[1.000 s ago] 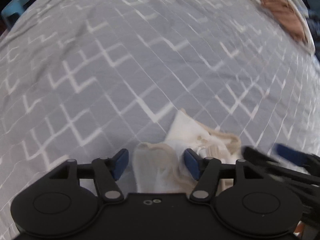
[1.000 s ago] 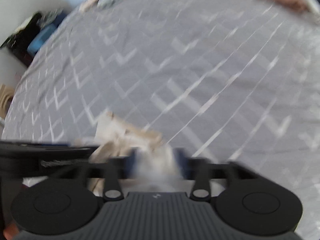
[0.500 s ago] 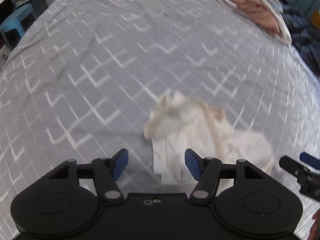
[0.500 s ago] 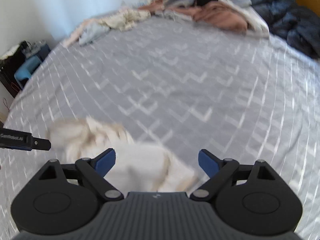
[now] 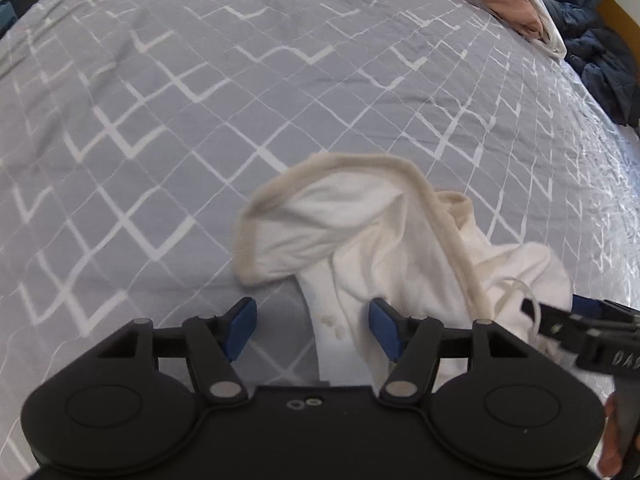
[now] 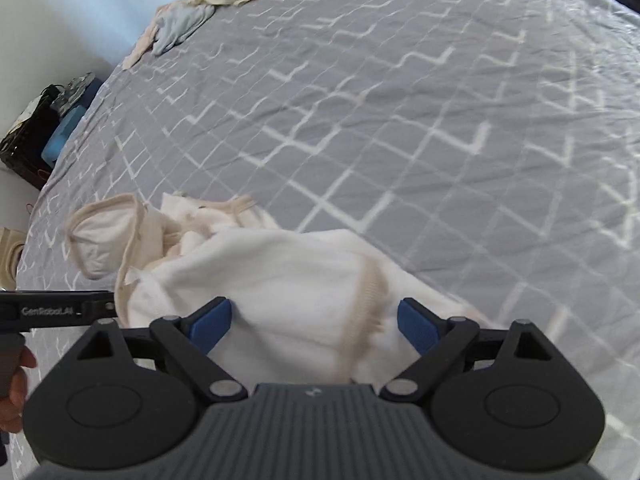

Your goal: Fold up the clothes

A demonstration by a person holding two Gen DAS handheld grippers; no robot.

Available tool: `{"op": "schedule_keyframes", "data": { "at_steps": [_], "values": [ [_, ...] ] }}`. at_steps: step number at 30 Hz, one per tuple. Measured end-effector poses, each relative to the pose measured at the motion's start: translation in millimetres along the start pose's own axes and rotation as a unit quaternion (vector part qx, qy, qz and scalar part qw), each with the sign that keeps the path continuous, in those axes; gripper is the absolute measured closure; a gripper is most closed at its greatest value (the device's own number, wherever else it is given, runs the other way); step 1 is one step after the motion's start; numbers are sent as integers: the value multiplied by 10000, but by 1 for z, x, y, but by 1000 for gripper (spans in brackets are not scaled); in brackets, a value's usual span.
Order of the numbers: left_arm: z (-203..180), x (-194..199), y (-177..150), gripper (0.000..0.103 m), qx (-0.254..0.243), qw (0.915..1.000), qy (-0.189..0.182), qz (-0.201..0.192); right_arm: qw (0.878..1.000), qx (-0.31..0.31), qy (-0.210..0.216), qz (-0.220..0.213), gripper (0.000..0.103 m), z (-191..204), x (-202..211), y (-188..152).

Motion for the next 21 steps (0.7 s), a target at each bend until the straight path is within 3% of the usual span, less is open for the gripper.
{"op": "schedule_keyframes", "data": {
  "at_steps": [5,7,12,13,16,19,21],
  "values": [
    [-18,-3,9,41,-472,9985,-275,-85,9993,339,34,-158,9,12,-2,-1],
    [-27,-8,9,41,-536,9975,-463,-17,9989,416,149,-129,25,16,-1,-3],
    [-21,-23,6,44,-70,9972,-733,133,9968,795,39,-85,42,27,-1,-9],
    [-21,-22,6,45,-42,9971,-751,102,9965,827,82,-92,49,29,0,-9],
    [-24,-21,4,54,-128,9977,-661,-26,9951,977,72,-153,55,36,3,-9],
    [-34,-21,4,76,-18,9978,-650,-103,9960,870,-12,-186,57,38,2,-11],
    [-39,-18,3,79,-86,9982,-563,-168,9967,783,62,-195,65,37,3,-9]
  ]
}}
Point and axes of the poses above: each gripper's, at about its wrist camera, not at the fingertips, and x roughly against the way its jaws point, z to its left, y to its top, the point moved 7 cm from there along -x, roughly the way its jaws point, and after that the axes turned 7 degrees about -y, right-handed, at the moved point
